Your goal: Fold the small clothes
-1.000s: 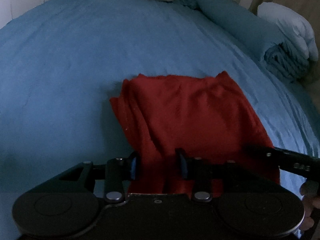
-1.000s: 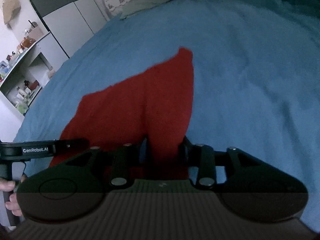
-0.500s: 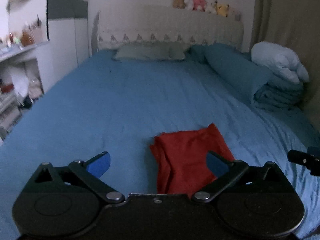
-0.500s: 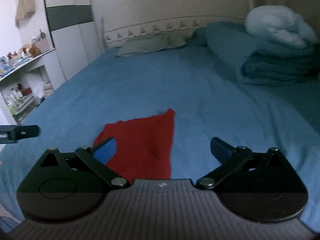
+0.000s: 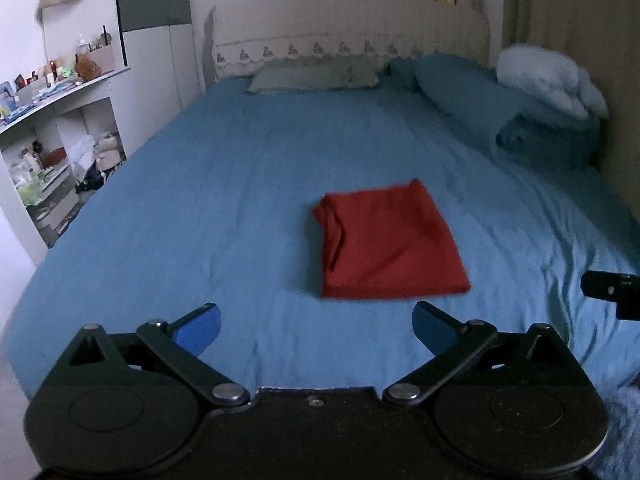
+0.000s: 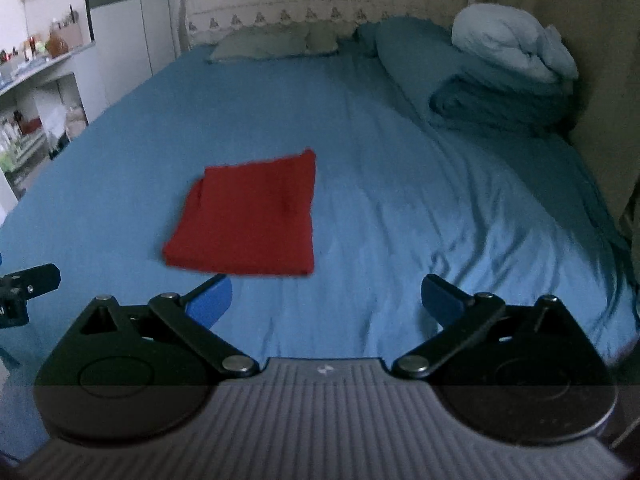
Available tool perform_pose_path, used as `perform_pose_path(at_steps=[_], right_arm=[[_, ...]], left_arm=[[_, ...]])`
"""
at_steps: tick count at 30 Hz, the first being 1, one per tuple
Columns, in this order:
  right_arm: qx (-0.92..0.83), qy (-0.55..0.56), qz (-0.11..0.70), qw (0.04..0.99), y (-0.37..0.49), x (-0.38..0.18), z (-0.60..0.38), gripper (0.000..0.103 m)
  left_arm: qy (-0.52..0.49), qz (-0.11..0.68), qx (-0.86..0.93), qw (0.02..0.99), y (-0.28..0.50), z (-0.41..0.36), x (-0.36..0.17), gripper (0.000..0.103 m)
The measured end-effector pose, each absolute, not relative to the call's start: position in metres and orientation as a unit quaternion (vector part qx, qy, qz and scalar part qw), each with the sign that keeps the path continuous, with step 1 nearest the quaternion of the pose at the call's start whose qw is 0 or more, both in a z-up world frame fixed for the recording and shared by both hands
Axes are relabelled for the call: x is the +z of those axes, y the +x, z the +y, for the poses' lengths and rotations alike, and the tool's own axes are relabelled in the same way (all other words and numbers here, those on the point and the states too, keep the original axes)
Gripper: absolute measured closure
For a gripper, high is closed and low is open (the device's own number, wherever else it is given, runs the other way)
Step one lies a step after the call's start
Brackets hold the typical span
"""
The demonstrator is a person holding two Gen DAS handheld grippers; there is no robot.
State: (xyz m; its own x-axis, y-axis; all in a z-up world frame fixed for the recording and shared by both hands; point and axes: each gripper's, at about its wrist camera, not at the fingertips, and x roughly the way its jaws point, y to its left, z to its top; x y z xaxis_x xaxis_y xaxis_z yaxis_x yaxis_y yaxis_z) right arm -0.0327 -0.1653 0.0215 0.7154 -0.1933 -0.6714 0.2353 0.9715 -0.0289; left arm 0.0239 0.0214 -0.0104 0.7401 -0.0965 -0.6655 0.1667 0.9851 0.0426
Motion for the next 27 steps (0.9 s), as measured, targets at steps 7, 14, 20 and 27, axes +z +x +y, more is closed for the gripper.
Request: perform_pose_path(at_steps=[7,14,20,27], right_arm=[[-0.125,0.027,0.383,0.915,-0.056,-0.001,-0.155,0.000],[-0.133,0.027,0.383,0.914,-0.060,-0.002,-0.155,0.000],[-0.136,0.034,0.382,0.914,-0.058,-0.001,-0.158,0.000],[-0.135,0.036,0.383,0.913,-0.058,0.000,-0.160,0.000]], left_arm=[[0.057,0.359,-0.084,0.928,0.012,0.021,-0.017,0.000],[0.067,0.348,-0.088,0.931,0.007,0.017,-0.014,0.000],[0.068,0.346,-0.090,0.932,0.005,0.016,-0.014,0.000],[0.072,0.343,-0.089,0.932,0.005,0.014,-0.012,0.000]])
